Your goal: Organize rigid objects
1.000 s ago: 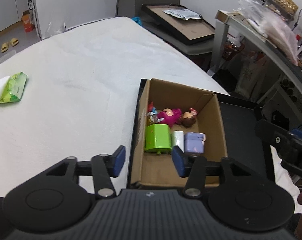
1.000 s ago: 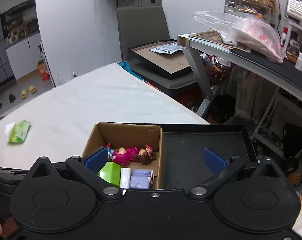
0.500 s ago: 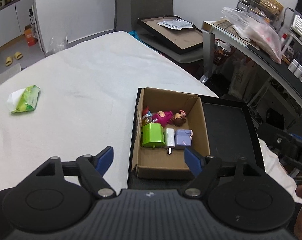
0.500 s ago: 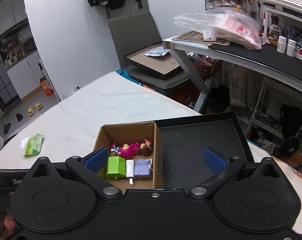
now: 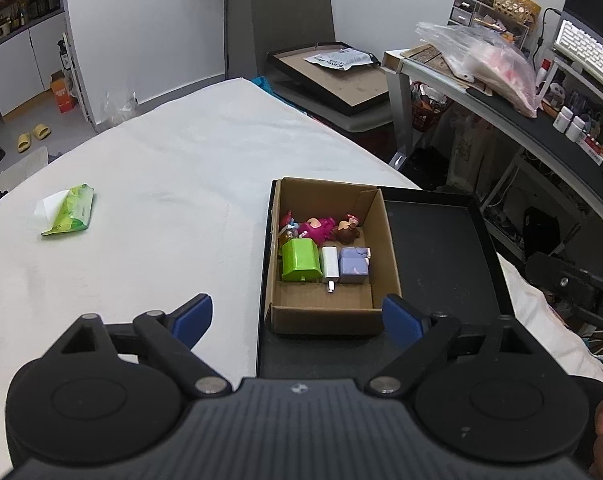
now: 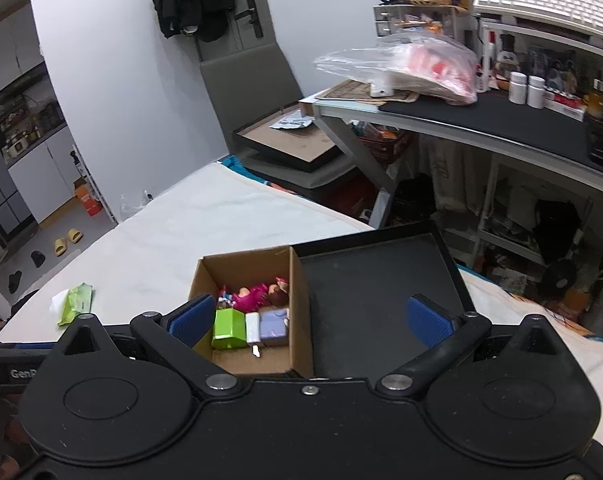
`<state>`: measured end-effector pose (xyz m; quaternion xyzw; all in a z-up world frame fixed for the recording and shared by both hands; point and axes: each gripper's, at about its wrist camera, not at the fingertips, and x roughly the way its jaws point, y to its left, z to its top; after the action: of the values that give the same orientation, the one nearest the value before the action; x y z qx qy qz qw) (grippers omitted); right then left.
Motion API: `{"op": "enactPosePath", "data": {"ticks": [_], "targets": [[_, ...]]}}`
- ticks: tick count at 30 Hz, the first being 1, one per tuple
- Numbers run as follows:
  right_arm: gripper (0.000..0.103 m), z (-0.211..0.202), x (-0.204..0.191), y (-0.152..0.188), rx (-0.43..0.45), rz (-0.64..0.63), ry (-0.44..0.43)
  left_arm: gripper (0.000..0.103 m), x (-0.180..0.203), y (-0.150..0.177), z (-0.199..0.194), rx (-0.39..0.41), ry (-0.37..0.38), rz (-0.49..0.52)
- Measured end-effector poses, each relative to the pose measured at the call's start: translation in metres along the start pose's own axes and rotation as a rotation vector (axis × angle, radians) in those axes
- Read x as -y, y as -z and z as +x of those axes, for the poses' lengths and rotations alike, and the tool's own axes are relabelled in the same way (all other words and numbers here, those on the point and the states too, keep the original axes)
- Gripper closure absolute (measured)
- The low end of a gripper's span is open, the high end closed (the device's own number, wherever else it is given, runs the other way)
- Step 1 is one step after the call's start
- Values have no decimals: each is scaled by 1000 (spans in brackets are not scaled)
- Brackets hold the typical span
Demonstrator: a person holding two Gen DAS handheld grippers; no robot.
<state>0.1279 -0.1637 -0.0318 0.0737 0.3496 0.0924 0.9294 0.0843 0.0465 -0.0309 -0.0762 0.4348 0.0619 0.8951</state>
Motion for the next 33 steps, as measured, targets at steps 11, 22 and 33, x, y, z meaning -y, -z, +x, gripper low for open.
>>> {"op": "enactPosePath", "data": {"ticks": [11, 22, 33], "targets": [[0, -28, 10, 13, 4, -40, 21, 10, 8, 17, -25, 29, -28, -2], [0, -51, 21, 19, -1, -68, 17, 10, 16, 28, -51, 59, -11, -3], [0, -80, 29, 21, 25, -86, 1, 10, 19, 30, -68, 76, -5, 6]]}}
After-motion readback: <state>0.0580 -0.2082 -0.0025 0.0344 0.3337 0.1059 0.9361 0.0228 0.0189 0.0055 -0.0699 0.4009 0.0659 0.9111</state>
